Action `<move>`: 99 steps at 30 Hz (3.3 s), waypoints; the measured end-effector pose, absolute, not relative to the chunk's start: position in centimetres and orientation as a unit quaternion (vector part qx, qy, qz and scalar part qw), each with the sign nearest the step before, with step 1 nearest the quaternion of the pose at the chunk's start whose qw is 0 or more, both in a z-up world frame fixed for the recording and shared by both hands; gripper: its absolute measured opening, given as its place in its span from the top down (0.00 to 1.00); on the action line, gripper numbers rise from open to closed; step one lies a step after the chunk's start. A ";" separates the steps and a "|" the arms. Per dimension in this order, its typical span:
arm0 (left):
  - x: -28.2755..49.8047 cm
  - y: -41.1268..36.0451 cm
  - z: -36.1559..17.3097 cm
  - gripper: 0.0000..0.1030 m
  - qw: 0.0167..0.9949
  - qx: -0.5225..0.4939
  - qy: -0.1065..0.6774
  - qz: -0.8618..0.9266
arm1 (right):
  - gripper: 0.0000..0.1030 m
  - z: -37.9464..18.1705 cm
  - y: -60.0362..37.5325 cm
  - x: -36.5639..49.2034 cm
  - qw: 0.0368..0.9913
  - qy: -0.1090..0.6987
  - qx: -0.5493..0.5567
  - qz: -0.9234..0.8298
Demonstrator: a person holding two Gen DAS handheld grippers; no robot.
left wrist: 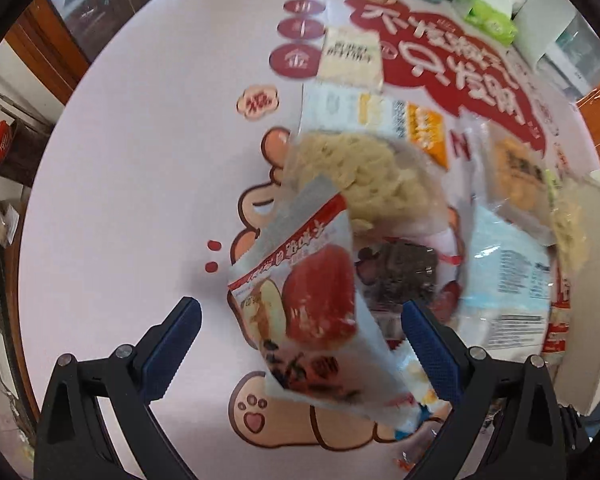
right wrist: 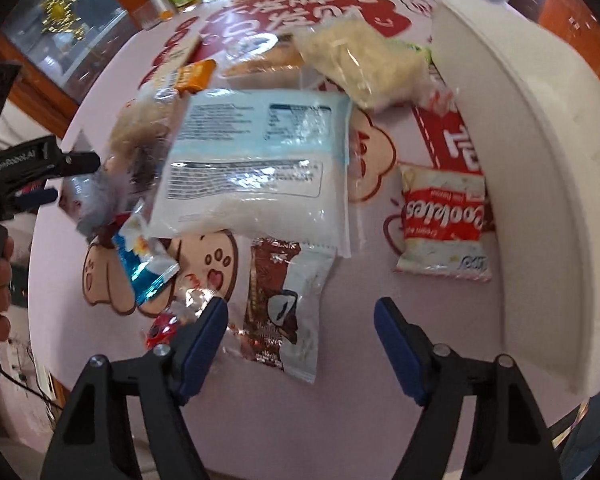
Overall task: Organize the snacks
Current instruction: 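Grasp the red bread bag with the left gripper while the right grasps the brown-white wrapped bar, then carry both snacks over the white tray and open both grippers to drop them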
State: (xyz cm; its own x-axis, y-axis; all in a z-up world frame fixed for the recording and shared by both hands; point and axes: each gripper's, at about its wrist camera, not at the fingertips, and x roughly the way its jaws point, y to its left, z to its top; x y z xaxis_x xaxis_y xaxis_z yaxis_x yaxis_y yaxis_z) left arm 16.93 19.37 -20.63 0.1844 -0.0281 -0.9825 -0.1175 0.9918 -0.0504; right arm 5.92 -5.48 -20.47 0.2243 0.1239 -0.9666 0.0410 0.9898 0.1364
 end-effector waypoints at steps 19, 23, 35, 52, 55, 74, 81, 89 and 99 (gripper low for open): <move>17.4 18.1 -22.8 0.59 0.763 -0.035 0.645 0.015 | 0.66 -21.5 -3.8 5.3 0.794 0.607 0.037 0.006; 16.3 18.5 -22.3 0.61 0.773 -0.028 0.634 0.013 | 0.67 -20.5 -4.8 4.8 0.801 0.597 0.038 0.007; 12.2 15.6 -10.5 0.61 0.846 0.027 0.531 -0.031 | 0.68 -13.2 -6.8 2.1 0.852 0.523 0.029 0.009; 6.0 -5.8 0.1 0.61 0.886 0.085 0.387 -0.242 | 0.68 -4.5 -16.7 -1.6 0.891 0.444 0.049 -0.084; 5.3 -8.6 0.2 0.61 0.885 0.089 0.382 -0.249 | 0.68 -4.0 -19.4 -2.1 0.889 0.443 0.056 -0.101; 8.1 -20.0 -5.8 0.60 0.852 0.091 0.478 -0.192 | 0.67 -3.7 -31.9 2.6 0.889 0.447 0.042 -0.086; 8.4 -20.6 -7.3 0.59 0.840 0.091 0.505 -0.178 | 0.67 -5.8 -32.3 3.8 0.875 0.477 0.035 -0.074; 8.3 -21.1 -7.0 0.19 0.841 0.111 0.502 -0.167 | 0.65 -6.7 -32.5 4.5 0.866 0.493 0.044 -0.066; 8.5 -20.6 -5.9 0.12 0.855 0.119 0.482 -0.151 | 0.50 -6.6 -33.1 4.8 0.865 0.492 0.065 -0.071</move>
State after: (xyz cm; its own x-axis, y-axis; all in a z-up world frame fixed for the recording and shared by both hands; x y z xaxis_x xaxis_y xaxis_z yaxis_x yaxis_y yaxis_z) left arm 8.46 -20.62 -5.91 0.4889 -0.1430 -0.8606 0.3734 0.9258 0.0583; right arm 4.84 -33.07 -6.60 0.5056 -0.0599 -0.8607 0.1869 0.9815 0.0415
